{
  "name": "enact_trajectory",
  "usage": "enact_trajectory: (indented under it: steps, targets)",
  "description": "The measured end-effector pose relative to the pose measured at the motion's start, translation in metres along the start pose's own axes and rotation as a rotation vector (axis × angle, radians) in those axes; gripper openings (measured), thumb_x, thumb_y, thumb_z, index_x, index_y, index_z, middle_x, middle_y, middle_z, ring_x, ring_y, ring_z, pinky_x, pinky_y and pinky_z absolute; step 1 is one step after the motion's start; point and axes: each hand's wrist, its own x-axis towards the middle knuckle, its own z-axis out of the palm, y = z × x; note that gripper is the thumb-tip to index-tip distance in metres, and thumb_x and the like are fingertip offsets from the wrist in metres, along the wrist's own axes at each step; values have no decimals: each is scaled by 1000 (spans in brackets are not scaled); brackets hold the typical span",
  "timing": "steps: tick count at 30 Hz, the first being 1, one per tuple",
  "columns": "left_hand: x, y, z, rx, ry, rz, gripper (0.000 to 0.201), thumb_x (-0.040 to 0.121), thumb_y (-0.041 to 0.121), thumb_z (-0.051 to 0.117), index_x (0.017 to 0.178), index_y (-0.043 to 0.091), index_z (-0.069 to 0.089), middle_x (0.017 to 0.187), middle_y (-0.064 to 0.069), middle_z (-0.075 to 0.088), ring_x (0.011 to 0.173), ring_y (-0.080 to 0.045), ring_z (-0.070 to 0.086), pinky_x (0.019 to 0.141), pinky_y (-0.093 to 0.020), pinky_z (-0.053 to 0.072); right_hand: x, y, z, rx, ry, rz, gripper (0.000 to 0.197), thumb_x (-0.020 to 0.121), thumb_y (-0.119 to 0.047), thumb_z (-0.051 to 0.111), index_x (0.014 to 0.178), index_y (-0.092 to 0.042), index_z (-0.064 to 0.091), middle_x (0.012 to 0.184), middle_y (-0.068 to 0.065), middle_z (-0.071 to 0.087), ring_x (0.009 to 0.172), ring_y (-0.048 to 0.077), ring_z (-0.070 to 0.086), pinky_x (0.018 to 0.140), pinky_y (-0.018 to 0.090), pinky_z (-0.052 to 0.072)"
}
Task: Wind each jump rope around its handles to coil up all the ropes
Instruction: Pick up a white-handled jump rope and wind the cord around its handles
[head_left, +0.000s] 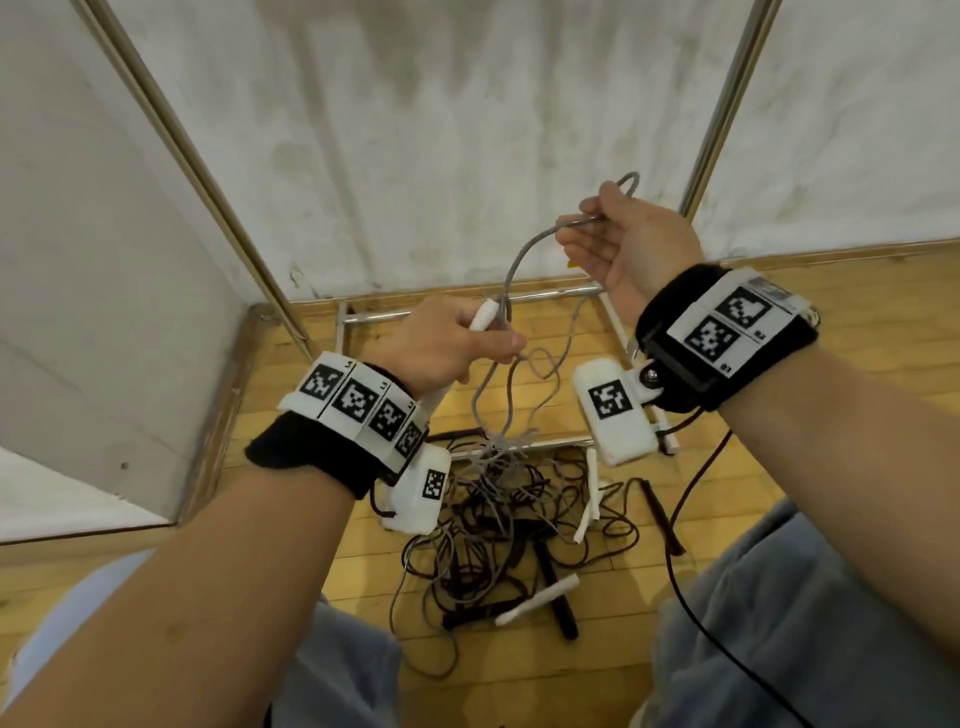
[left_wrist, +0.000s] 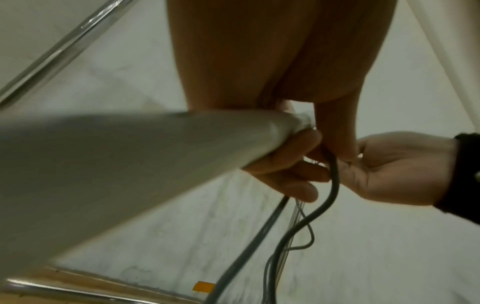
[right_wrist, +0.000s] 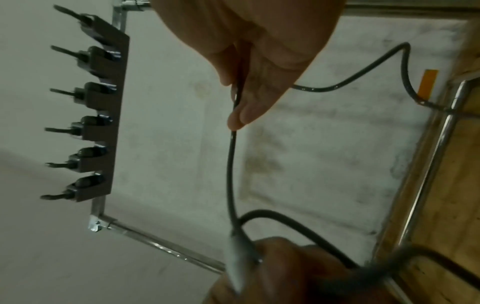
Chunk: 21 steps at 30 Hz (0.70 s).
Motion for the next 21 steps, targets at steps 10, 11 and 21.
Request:
enact_trajectory:
  steps: [10, 11, 21]
  targets:
    - [19, 10, -1, -306, 469, 75, 17, 85, 19, 70, 69, 15, 66, 64, 2, 69, 50, -6, 60, 42, -18, 36, -12, 45, -2, -471, -537, 344, 8, 89, -14, 55, 92, -14, 62, 90, 3, 71, 87, 16, 66, 84, 32, 49]
    - [20, 11, -4, -332, 484, 79, 18, 85, 19, 70, 69, 15, 66, 65, 2, 69, 49, -6, 59, 42, -19, 36, -15, 51, -1, -528, -576, 349, 7, 90, -14, 56, 92, -12, 62, 87, 4, 72, 84, 16, 67, 83, 33, 51]
    - [21, 5, -23, -508, 532, 39, 15, 86, 21, 69, 73, 14, 65, 65, 4, 69, 50, -6, 56, 46, -18, 37, -26, 83, 3, -827, -581, 190, 15, 91, -31, 57, 96, -17, 59, 91, -1, 64, 73, 11, 66, 63, 24, 54]
